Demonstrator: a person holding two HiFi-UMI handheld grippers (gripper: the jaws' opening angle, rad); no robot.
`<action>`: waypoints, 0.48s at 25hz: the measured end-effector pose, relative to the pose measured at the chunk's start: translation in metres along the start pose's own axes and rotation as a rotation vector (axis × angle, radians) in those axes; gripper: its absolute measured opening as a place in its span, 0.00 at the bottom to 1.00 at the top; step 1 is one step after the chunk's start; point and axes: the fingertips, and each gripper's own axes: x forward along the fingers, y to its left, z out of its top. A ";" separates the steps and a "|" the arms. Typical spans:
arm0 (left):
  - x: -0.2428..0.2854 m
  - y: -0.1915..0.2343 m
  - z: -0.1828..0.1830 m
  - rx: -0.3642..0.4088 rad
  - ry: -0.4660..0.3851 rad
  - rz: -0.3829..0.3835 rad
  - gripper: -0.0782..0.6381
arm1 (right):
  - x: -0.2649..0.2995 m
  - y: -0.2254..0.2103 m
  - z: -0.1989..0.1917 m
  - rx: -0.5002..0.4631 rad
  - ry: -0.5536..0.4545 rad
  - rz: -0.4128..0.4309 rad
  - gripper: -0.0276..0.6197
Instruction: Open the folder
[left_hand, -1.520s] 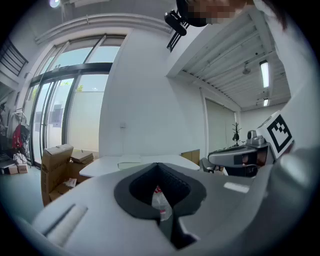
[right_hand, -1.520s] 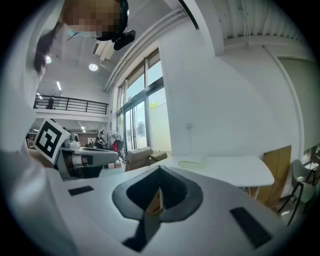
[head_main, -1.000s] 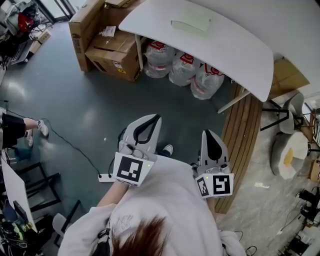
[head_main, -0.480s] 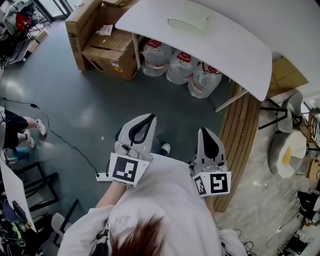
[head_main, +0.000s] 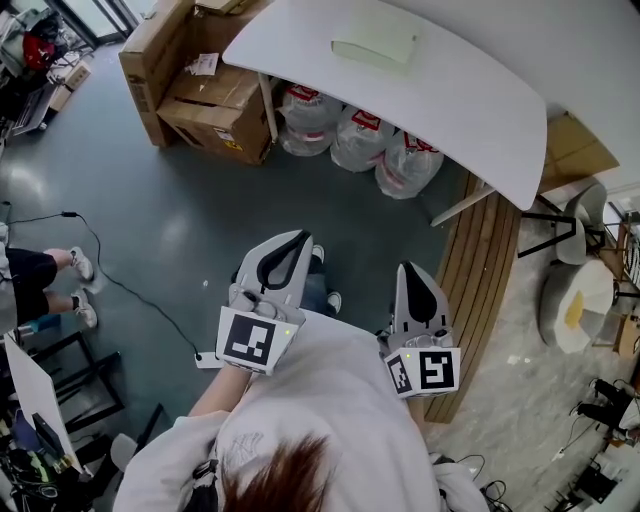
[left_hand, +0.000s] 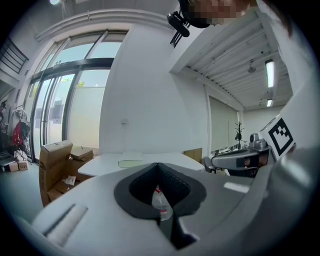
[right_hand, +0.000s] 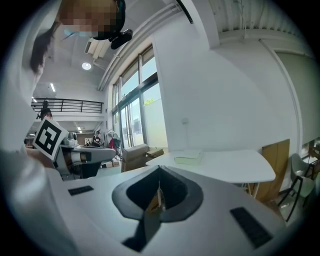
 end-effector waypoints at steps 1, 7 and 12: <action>0.006 0.005 0.001 -0.005 0.003 -0.005 0.11 | 0.005 -0.002 0.000 0.004 0.006 -0.006 0.05; 0.046 0.038 0.015 -0.011 0.006 -0.030 0.11 | 0.040 -0.019 0.013 0.010 0.015 -0.058 0.05; 0.078 0.065 0.019 -0.014 0.007 -0.048 0.11 | 0.076 -0.031 0.020 0.008 0.017 -0.089 0.05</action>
